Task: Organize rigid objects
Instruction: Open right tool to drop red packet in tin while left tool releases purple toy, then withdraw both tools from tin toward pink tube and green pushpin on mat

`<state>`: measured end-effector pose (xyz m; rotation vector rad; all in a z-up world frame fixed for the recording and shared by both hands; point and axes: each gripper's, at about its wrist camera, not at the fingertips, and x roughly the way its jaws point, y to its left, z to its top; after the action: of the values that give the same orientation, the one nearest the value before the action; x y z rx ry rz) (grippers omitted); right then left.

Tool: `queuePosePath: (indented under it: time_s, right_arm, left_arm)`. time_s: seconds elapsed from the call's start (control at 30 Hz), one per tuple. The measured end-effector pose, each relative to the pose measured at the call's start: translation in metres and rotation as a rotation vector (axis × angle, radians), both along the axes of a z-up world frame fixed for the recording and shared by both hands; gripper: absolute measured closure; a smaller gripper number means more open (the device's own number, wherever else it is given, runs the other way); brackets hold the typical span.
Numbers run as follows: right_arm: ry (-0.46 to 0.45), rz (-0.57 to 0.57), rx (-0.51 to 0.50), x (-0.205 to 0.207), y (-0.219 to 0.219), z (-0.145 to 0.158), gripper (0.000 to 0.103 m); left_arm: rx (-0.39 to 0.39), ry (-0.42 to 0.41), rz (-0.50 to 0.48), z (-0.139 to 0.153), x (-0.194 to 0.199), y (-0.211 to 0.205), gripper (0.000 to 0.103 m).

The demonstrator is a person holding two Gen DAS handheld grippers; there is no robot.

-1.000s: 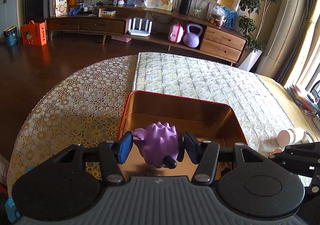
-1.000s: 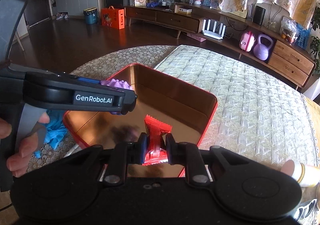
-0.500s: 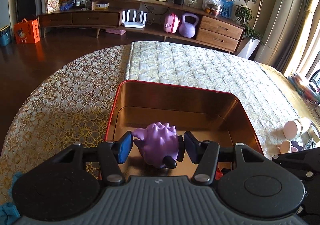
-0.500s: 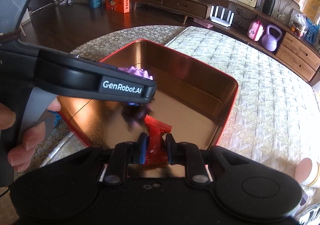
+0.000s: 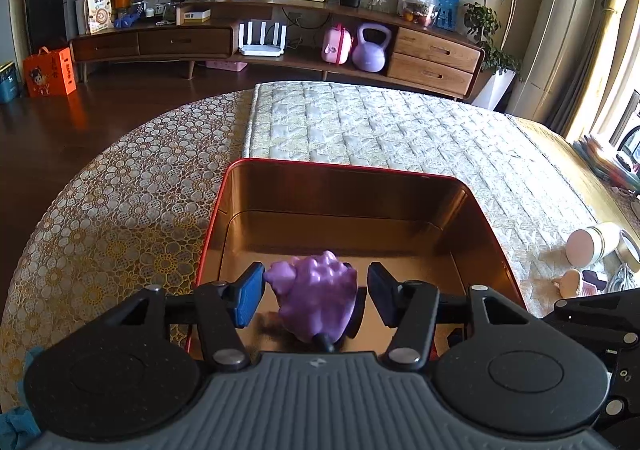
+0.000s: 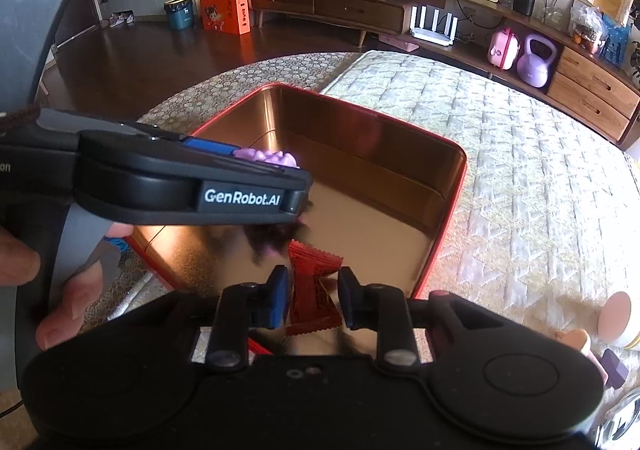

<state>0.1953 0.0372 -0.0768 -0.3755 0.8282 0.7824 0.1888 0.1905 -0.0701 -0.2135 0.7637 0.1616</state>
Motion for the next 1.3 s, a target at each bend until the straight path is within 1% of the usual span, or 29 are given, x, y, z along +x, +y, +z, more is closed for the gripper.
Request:
queuePosePath:
  time_s: [0.03, 0.07, 0.2, 0.4, 0.5, 0.67, 0.77, 0.87, 0.9, 1.0, 1.07, 1.2, 1.3]
  right_arm:
    - [0.001, -0.001, 0.005, -0.001, -0.001, 0.001, 0.074]
    - [0.0, -0.002, 0.009, -0.001, -0.002, 0.002, 0.073]
    - [-0.008, -0.01, 0.027, -0.005, -0.007, 0.008, 0.069]
    - [-0.017, -0.018, 0.057, -0.014, -0.017, 0.019, 0.062]
    - [-0.025, -0.021, 0.068, -0.019, -0.022, 0.025, 0.059]
    - [-0.039, -0.032, 0.096, -0.027, -0.033, 0.036, 0.052]
    - [-0.046, -0.039, 0.115, -0.034, -0.041, 0.043, 0.049]
    - [-0.052, -0.044, 0.138, -0.04, -0.05, 0.049, 0.04]
    - [-0.056, -0.046, 0.143, -0.043, -0.053, 0.051, 0.04]
    - [-0.057, -0.054, 0.16, -0.049, -0.064, 0.055, 0.038]
    - [-0.061, -0.061, 0.173, -0.053, -0.072, 0.057, 0.033]
    - [-0.065, -0.078, 0.194, -0.059, -0.087, 0.061, 0.029]
    - [-0.063, -0.092, 0.215, -0.062, -0.098, 0.063, 0.025]
  left_arm:
    - [-0.001, 0.0, 0.002, 0.001, -0.001, 0.0, 0.043]
    - [-0.002, -0.003, 0.004, 0.002, -0.002, 0.0, 0.041]
    - [-0.003, -0.014, 0.007, 0.008, -0.006, -0.002, 0.041]
    - [0.003, -0.028, 0.002, 0.019, -0.015, -0.01, 0.041]
    - [0.01, -0.038, -0.001, 0.026, -0.021, -0.014, 0.037]
    - [0.015, -0.058, -0.006, 0.04, -0.032, -0.02, 0.036]
    - [0.018, -0.069, -0.011, 0.048, -0.04, -0.025, 0.036]
    - [0.028, -0.079, -0.017, 0.055, -0.047, -0.031, 0.034]
    - [0.027, -0.085, -0.019, 0.057, -0.049, -0.033, 0.032]
    - [0.025, -0.095, -0.026, 0.063, -0.057, -0.039, 0.032]
    - [0.033, -0.1, -0.032, 0.066, -0.061, -0.044, 0.032]
    - [0.033, -0.108, -0.04, 0.071, -0.07, -0.055, 0.031]
    - [0.032, -0.116, -0.048, 0.073, -0.076, -0.063, 0.026]
